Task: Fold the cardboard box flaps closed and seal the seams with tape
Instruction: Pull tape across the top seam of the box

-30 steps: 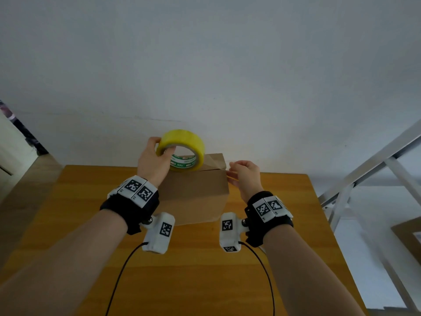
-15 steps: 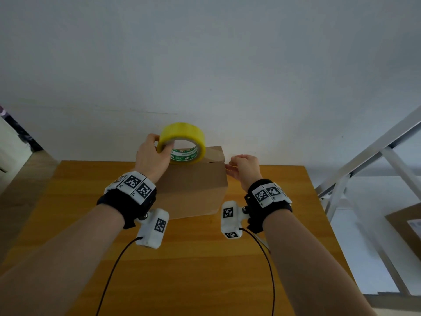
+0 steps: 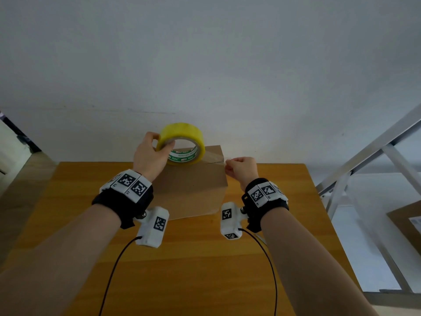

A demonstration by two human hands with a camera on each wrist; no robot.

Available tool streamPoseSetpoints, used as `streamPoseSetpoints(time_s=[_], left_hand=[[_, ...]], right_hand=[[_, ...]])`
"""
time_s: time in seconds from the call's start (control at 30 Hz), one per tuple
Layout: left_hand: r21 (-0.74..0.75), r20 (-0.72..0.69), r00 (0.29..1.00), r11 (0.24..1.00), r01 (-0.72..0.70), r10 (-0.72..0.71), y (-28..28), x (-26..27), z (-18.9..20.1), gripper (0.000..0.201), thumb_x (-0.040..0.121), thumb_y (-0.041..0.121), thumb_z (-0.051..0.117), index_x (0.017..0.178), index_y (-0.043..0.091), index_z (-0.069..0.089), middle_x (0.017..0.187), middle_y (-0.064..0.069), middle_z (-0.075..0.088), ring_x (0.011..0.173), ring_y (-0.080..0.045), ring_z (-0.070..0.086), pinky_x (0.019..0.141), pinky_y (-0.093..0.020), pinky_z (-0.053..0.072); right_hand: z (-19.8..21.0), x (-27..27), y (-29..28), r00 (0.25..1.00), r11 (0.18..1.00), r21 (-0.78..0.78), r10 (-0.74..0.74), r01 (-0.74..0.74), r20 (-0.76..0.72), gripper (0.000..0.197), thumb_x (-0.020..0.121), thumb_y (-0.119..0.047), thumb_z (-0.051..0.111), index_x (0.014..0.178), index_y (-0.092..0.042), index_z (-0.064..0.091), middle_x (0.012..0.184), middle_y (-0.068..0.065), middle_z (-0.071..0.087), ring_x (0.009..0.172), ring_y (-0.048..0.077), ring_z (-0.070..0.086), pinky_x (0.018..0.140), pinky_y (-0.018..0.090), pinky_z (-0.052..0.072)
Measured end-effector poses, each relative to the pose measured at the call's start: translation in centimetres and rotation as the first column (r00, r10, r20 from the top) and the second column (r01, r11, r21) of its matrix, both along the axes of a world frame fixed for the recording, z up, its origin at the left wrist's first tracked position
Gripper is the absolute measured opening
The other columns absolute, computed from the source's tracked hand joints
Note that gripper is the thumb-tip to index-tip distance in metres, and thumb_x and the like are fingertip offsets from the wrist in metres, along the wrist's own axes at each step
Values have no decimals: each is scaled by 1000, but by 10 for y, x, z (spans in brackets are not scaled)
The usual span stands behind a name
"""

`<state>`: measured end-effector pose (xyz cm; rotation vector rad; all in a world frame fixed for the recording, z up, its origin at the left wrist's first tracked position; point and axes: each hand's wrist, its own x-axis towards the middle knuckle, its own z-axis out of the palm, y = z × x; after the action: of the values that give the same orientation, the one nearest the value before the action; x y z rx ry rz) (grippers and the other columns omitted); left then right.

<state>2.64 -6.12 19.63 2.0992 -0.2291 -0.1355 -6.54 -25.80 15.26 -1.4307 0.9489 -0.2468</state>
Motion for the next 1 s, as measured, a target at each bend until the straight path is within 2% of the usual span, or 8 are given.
streamPoseSetpoints(time_s=[0.13, 0.27, 0.4, 0.53, 0.63, 0.73, 0.83, 1.0], left_hand=[[35, -7, 1000, 999, -17, 17, 2, 1, -2, 33, 87, 34, 57, 115, 19, 49, 93, -10, 60, 85, -27, 58, 78, -41, 49], [65, -45, 999, 998, -19, 22, 7, 5, -2, 33, 87, 30, 56, 118, 20, 50, 102, -9, 61, 91, -26, 57, 84, -43, 49], [72, -88, 996, 997, -7, 13, 13, 7, -1, 33, 88, 32, 56, 118, 19, 51, 109, -10, 60, 103, -30, 55, 90, -44, 46], [57, -96, 995, 998, -33, 38, 18, 6, -3, 34, 87, 35, 58, 116, 18, 55, 114, -9, 60, 107, -29, 54, 92, -42, 45], [203, -101, 991, 977, -71, 93, 21, 3, -4, 39, 85, 49, 53, 112, 21, 59, 120, -11, 59, 117, -34, 46, 102, -45, 35], [361, -116, 986, 930, -70, 119, 22, -6, 2, 43, 88, 54, 46, 116, 22, 57, 127, -22, 44, 125, -36, 26, 101, -41, 23], [333, -146, 982, 940, -68, 123, 25, -10, 2, 44, 87, 54, 46, 120, 24, 53, 134, -21, 28, 128, -38, 18, 106, -43, 23], [259, -140, 981, 961, -96, 136, 24, -4, -2, 42, 81, 55, 57, 114, 29, 52, 131, -19, 29, 124, -39, 25, 104, -46, 30]], right_hand=[[0, 1, 3, 999, 1000, -26, 11, -13, -44, 24, 86, -5, 64, 106, 3, 55, 75, 10, 64, 78, 24, 68, 82, 39, 58], [3, 3, 11, 999, 1000, -9, 7, -7, -45, 44, 86, -8, 67, 122, 8, 47, 81, 10, 63, 81, 23, 67, 85, 39, 57], [3, 1, 20, 999, 998, -68, -10, 7, -51, 42, 85, -12, 68, 121, -1, 49, 98, 14, 67, 79, 18, 68, 81, 37, 58], [6, 0, 25, 999, 971, -237, -6, -5, -48, 27, 87, -9, 65, 113, -9, 58, 109, 4, 57, 71, 6, 57, 71, 29, 57], [8, -2, 31, 997, 959, -277, 44, -59, -57, 19, 92, -11, 56, 105, -11, 68, 103, 4, 66, 80, 14, 62, 81, 38, 57], [6, -3, 39, 993, 969, -216, 111, -119, -51, 28, 96, -16, 44, 107, -13, 69, 103, 5, 68, 97, 23, 62, 90, 45, 53], [13, -7, 47, 987, 980, -116, 159, -159, -3, 31, 100, -12, 38, 117, -9, 63, 113, 5, 63, 99, 18, 56, 94, 33, 48], [17, -14, 52, 976, 980, 3, 197, -198, 98, 38, 97, 3, 35, 131, -2, 50, 90, -10, 56, 82, 5, 52, 84, 22, 42]])
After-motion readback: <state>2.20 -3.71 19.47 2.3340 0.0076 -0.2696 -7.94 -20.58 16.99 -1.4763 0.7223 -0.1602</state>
